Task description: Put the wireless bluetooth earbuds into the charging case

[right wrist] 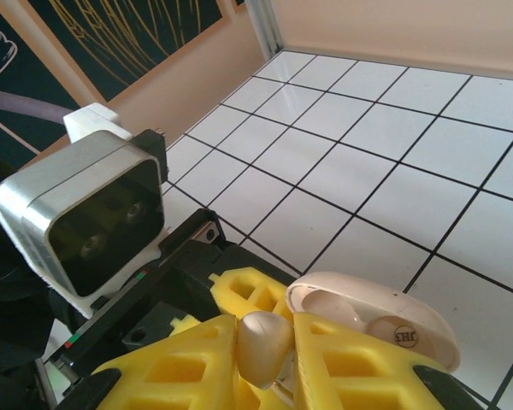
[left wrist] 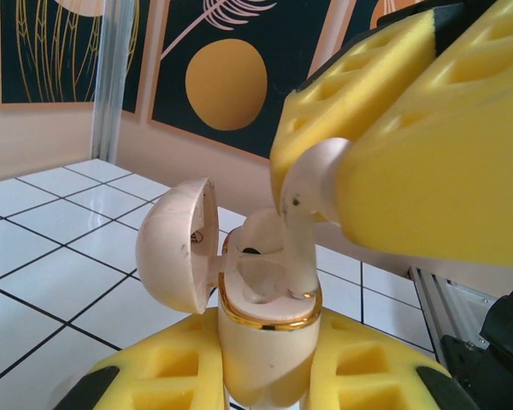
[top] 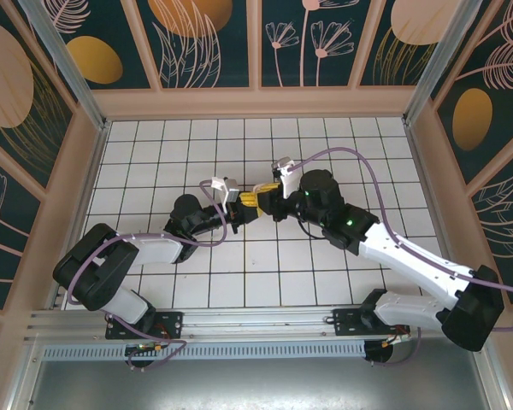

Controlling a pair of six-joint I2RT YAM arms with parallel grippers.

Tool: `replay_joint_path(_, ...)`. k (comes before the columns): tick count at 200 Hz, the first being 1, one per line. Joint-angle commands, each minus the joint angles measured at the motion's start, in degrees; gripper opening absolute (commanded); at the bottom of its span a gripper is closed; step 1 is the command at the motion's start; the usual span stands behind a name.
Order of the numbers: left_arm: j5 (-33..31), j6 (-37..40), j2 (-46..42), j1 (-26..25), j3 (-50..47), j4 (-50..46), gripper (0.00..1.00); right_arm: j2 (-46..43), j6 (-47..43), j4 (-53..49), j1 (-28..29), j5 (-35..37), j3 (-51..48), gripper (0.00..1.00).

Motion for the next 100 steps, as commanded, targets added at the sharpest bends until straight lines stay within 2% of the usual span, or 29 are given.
replay_joint_path(1, -0.05, -0.03, -1.54, -0.03, 1.72, 1.9, 0.02, 0.52, 0.17, 1.58, 0.49, 1.88, -0.29, 0.21)
replay_joint_path(56, -0.39, 0.26, -2.16, -0.01, 1.9, 1.5, 0.02, 0.88, 1.61, 1.88, 1.14, 1.35, -1.06, 0.21)
replay_joint_path(100, -0.55, 0.3, -2.58, -0.02, 1.87, 1.42, 0.02, 1.14, 1.98, 1.57, 1.73, 4.06, -1.46, 0.21)
